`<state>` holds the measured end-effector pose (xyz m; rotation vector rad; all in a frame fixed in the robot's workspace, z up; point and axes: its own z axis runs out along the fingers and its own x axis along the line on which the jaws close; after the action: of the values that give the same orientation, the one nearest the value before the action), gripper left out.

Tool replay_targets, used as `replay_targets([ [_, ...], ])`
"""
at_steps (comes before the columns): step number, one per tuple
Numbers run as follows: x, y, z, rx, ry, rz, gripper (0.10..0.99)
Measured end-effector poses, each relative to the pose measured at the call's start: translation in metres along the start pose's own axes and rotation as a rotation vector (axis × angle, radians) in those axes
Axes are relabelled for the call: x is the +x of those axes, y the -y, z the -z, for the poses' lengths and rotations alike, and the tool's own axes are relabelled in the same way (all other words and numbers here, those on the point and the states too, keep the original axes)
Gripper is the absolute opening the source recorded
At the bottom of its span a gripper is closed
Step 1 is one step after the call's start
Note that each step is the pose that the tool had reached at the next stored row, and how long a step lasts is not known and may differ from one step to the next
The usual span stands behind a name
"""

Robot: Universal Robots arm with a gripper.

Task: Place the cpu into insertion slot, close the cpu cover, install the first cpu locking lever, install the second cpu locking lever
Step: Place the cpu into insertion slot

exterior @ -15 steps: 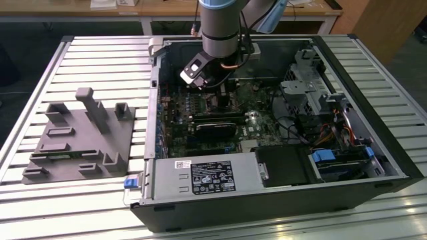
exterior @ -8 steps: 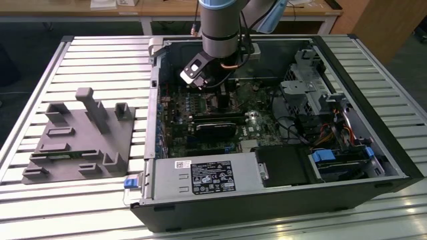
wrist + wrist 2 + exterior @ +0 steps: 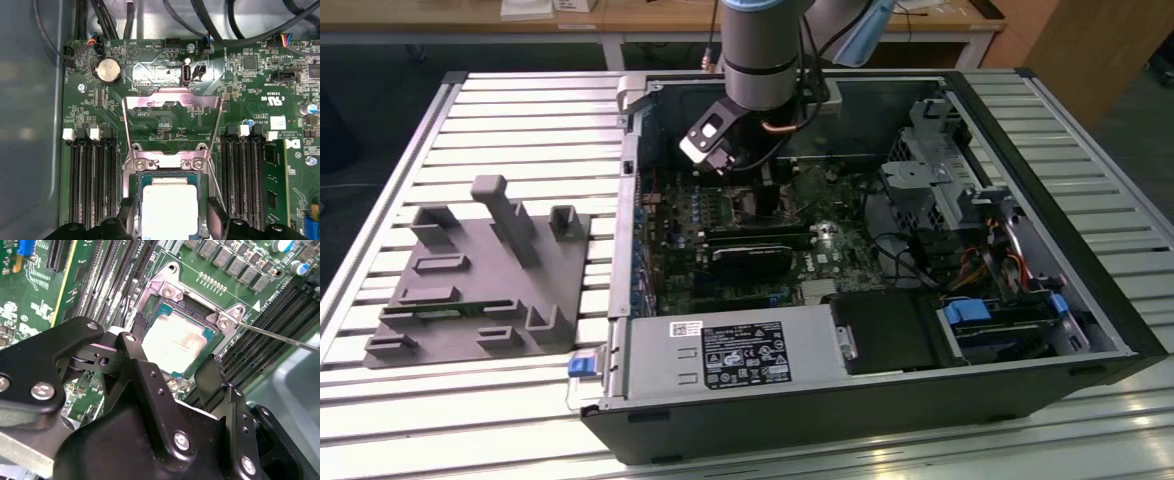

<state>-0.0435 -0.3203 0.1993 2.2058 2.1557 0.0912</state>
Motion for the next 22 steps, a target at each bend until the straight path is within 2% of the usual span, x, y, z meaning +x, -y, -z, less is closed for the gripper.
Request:
replay_targets([
  [2,0.0000,-0.0001,0.0020,0.000,0.0002,0.000,0.675],
  [10,0.0000,-0.0002,0.0020,0.000,0.0001,0.000,0.659],
  [11,0.0000,-0.0002,0.0020,0.000,0.0002,0.000,0.596],
  [12,0.0000,-0.0002,0.0020,0.000,0.0002,0.000,0.596],
  [13,0.0000,-0.0002,0.0020,0.000,0.0002,0.000,0.537],
  [14,0.0000,-0.0002,0.0020,0.000,0.0002,0.000,0.537],
  [17,0.0000,-0.0002,0.0020,0.000,0.0003,0.000,0.361],
  [18,0.0000,-0.0002,0.0020,0.000,0.0002,0.000,0.361],
  [20,0.0000,-0.0002,0.0020,0.000,0.0002,0.000,0.243],
  [21,0.0000,-0.0002,0.0020,0.000,0.0002,0.000,0.243],
  [22,0.0000,-0.0002,0.0020,0.000,0.0002,0.000,0.184],
])
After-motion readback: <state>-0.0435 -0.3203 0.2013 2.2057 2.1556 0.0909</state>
